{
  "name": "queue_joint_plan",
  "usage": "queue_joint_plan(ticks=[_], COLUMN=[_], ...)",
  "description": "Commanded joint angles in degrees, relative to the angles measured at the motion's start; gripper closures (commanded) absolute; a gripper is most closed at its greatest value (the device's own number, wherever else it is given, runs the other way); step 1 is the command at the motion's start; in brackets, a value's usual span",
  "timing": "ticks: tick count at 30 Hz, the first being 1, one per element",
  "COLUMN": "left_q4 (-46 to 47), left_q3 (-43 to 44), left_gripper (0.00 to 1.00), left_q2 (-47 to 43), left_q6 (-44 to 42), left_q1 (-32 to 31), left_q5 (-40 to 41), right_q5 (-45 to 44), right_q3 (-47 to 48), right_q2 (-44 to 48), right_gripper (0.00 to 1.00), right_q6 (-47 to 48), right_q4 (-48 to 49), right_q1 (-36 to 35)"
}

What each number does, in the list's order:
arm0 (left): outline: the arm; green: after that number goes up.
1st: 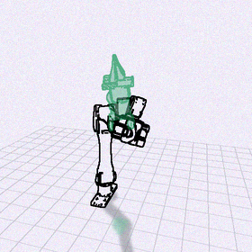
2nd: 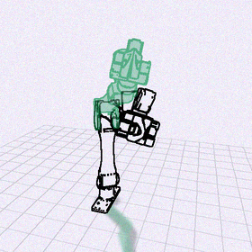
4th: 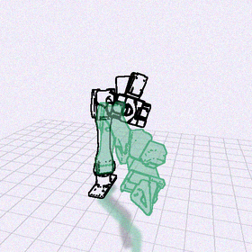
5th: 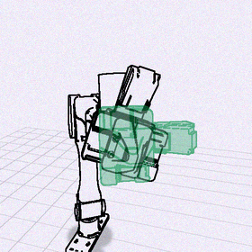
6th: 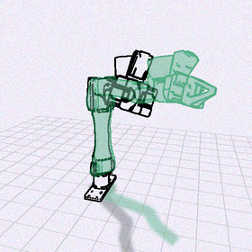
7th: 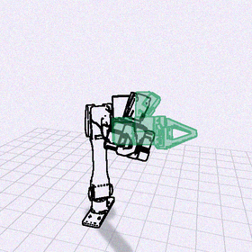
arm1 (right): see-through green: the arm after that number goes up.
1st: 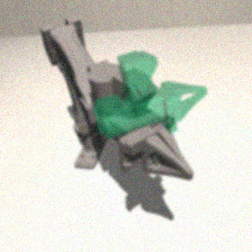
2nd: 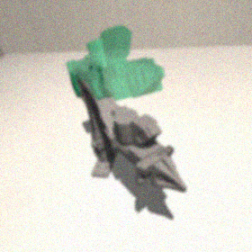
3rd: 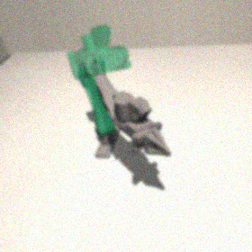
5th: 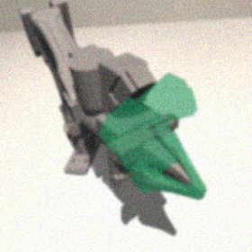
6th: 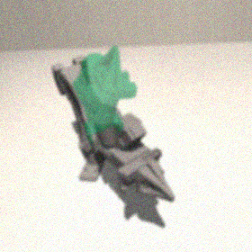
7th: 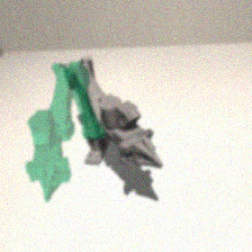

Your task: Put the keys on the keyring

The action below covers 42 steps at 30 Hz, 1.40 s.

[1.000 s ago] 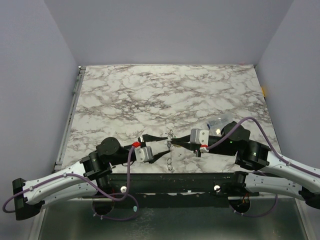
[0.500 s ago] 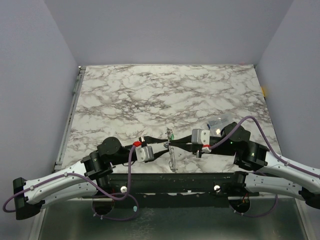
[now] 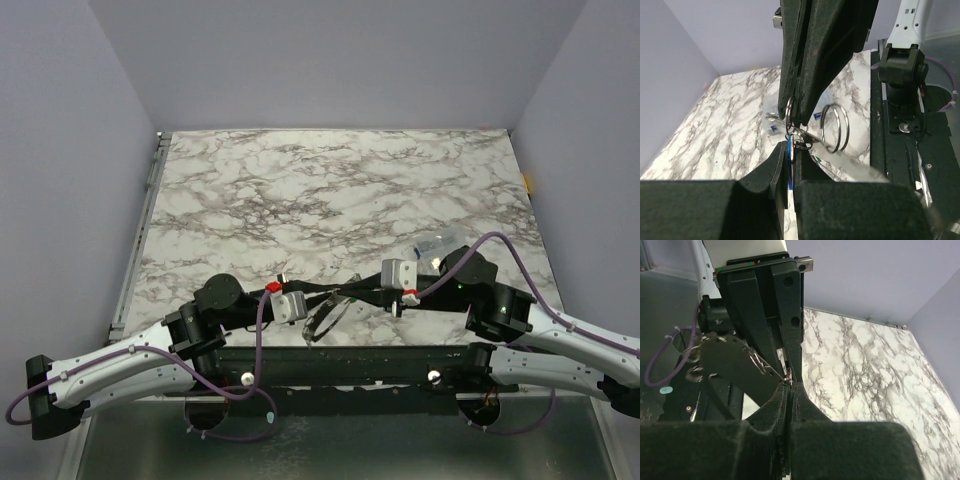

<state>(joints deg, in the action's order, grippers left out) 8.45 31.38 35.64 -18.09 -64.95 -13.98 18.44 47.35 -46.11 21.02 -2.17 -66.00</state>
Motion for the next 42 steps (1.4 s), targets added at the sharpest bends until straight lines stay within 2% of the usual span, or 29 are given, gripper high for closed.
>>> queue_joint_plan(ticks=[1,22,35,38,40,42], left_q4=[0.6,0.1,-0.3,-0.2,-0.2,-0.3], left_q3=[0.0,0.0,0.0,0.0,0.0,0.0], left_gripper=[1.00,1.00,0.99,0.91,0.80,0.64], left_q2=[-0.1,-0.1,-0.1,0.0,0.0,0.0], left_q6=[0.1,-0.6,-1.1,-1.1,-1.1,-1.2], left_q1=[0.2,0.2,0.2,0.2,0.2,0.2], left_q5=[-1.0,0.3,1.5,1.8,2.0,2.4], right_q5=[-1.4,-5.6,-8.2,-8.0,-7.8,-7.8], right_q3=[-0.4,-0.9,-2.1,-2.1,-1.9,-2.1], right_q2=[0.3,0.6,4.5,4.5,4.3,4.3], right_gripper=[0.99,0.99,0.99,0.99,0.99,0.99], right_q6=[0.0,1.5,1.8,1.5,1.5,1.6], right_q4=[-0.7,-0.4,0.7,0.3,-0.2,-0.6], right_q1=[-0.1,-0.1,-0.1,-0.1,-0.1,-0.1])
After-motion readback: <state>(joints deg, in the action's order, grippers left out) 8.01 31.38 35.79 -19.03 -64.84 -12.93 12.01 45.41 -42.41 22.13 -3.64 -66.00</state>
